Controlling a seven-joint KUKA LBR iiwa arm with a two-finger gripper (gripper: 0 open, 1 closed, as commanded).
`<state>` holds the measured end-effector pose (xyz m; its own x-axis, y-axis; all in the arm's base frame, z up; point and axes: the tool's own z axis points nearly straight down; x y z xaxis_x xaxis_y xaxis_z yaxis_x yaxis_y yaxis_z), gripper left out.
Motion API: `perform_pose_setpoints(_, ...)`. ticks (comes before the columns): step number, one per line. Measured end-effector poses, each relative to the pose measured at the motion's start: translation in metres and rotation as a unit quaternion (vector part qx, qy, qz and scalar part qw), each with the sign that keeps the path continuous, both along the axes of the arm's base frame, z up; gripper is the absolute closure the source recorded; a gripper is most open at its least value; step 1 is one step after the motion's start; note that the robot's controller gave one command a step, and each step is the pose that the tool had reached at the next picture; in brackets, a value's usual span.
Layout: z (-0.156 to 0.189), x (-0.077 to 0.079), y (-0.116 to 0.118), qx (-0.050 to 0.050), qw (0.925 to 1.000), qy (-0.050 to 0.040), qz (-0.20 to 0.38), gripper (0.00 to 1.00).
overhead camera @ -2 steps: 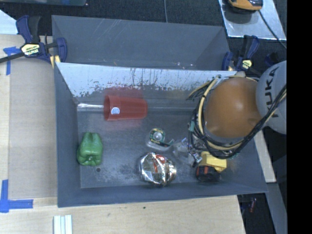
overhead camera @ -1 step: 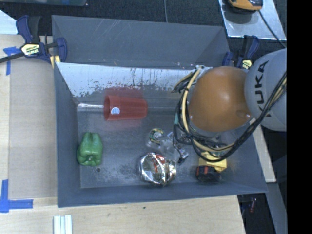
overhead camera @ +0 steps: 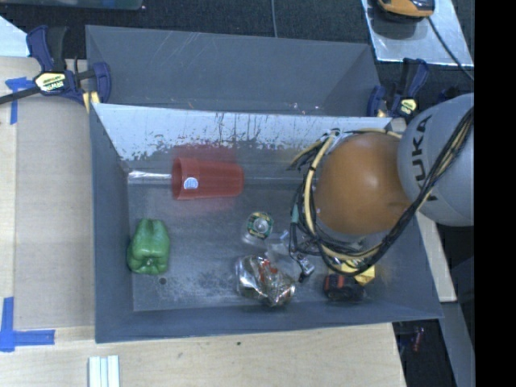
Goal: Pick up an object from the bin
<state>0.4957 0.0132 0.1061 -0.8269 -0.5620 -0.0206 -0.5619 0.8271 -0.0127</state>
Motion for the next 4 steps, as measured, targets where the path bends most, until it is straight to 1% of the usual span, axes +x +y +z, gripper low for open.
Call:
perform_pose_setpoints(1, 0.012, 0.07, 0.042, 0.006, 0.9969, -0.0053, -0.078, 1.0)
perform_pose_setpoints(2, 0.039, 0.064, 0.036, 0.004, 0.9986, -0.0037, -0.052, 1.0)
perform_pose_setpoints(3, 0.039, 0.031, 0.028, 0.003, 0.9993, -0.008, 0.036, 1.0)
perform_pose_setpoints(4, 0.04, 0.022, 0.063, 0.004, 0.9994, -0.0065, -0.035, 1.0)
